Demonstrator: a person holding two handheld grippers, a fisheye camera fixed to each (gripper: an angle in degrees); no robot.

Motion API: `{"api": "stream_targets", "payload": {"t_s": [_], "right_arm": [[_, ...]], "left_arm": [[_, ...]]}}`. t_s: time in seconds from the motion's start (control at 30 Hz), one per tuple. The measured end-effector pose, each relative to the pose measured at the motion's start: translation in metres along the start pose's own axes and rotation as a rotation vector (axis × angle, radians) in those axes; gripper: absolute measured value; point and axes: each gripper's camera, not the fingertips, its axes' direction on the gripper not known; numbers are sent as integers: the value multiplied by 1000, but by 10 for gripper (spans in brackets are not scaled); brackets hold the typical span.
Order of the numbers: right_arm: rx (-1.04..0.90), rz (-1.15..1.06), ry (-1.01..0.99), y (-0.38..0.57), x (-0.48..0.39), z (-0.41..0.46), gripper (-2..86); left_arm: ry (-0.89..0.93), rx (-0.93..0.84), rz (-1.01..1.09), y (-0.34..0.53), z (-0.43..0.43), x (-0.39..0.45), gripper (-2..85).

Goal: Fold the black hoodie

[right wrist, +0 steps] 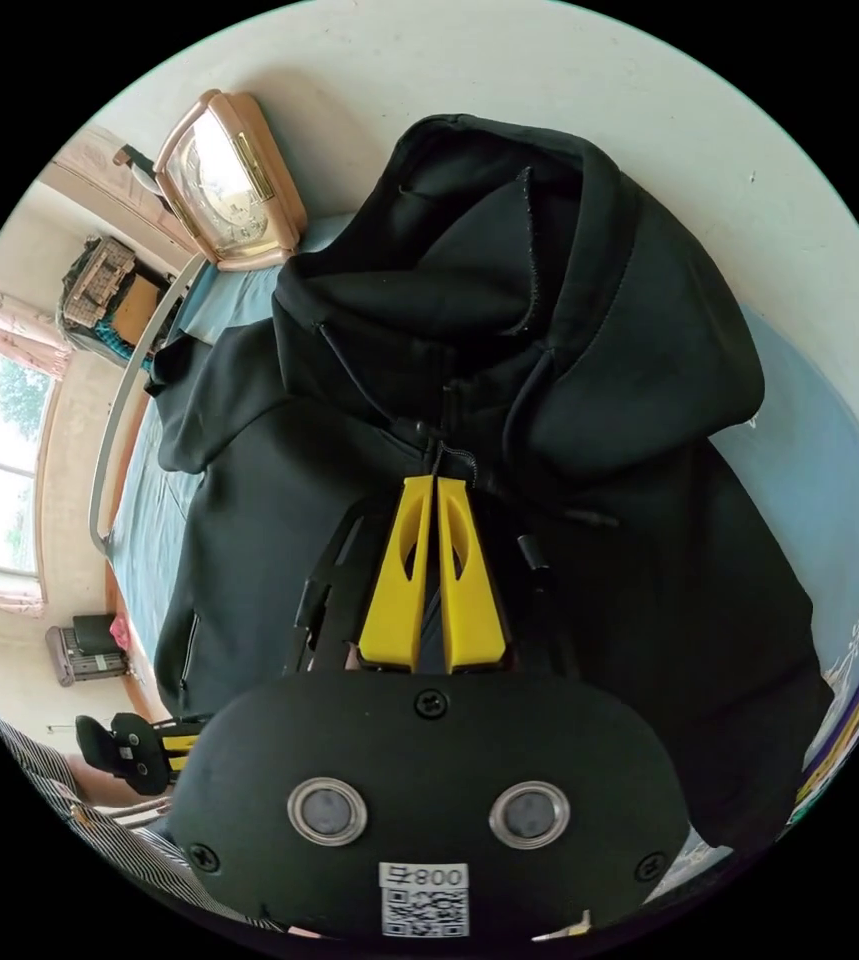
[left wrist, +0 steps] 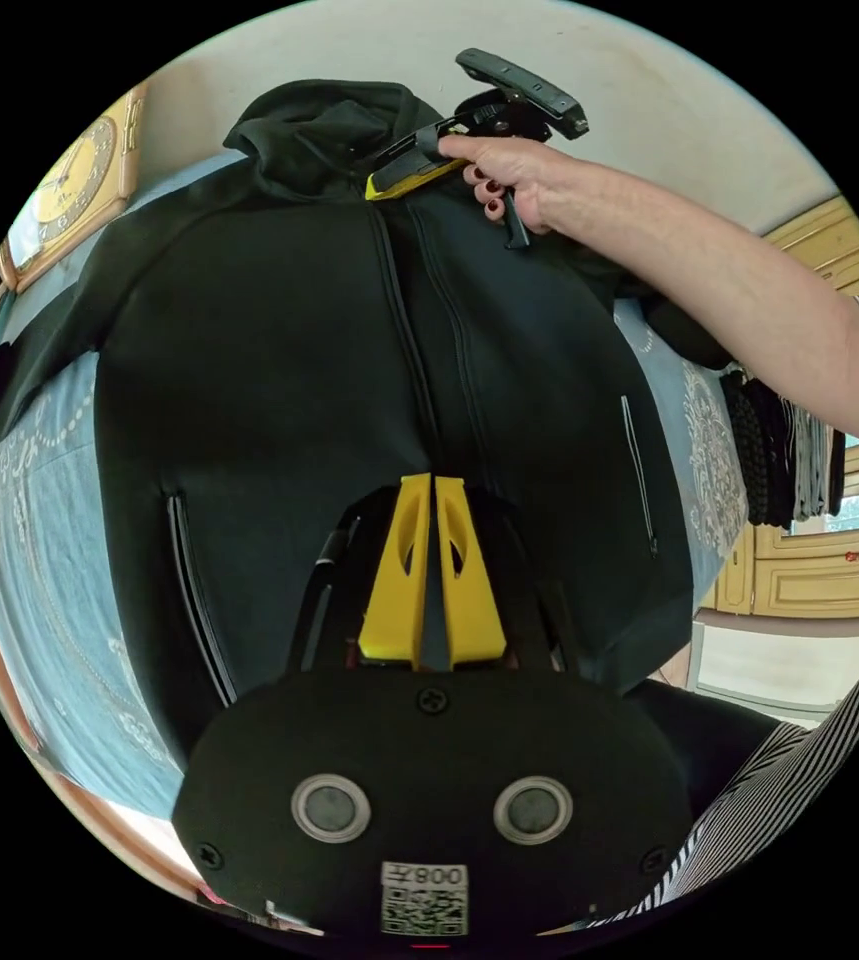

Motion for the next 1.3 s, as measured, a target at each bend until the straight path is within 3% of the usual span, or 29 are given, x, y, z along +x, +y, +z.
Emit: {"api": "stream_targets", "payload": {"t_s": [0.2, 0.3, 0.53, 0.73, 0.93, 1.13, 1.3], "right_arm": [[52, -33, 43, 9, 15, -19, 4], [18, 18, 127, 4, 26, 4, 2], [4, -43, 142, 4, 31, 10, 4], [68, -35, -41, 52, 29, -18, 33], [-193, -48, -159, 112, 14, 30, 56], [-191, -14, -159, 106, 25, 38, 13], [-104, 35, -285, 99, 51, 14, 4]], "left_arm": [[40, 31, 46, -1, 7, 3, 9], [39, -30, 3, -4, 37, -6, 15], [159, 47, -76, 22, 23, -38, 31], [218, -127, -216, 86, 29, -52, 60], [170, -272, -141, 93, 68, -29, 62], [224, -262, -179, 90, 74, -38, 19], [320, -174, -185, 81, 67, -35, 13]]}}
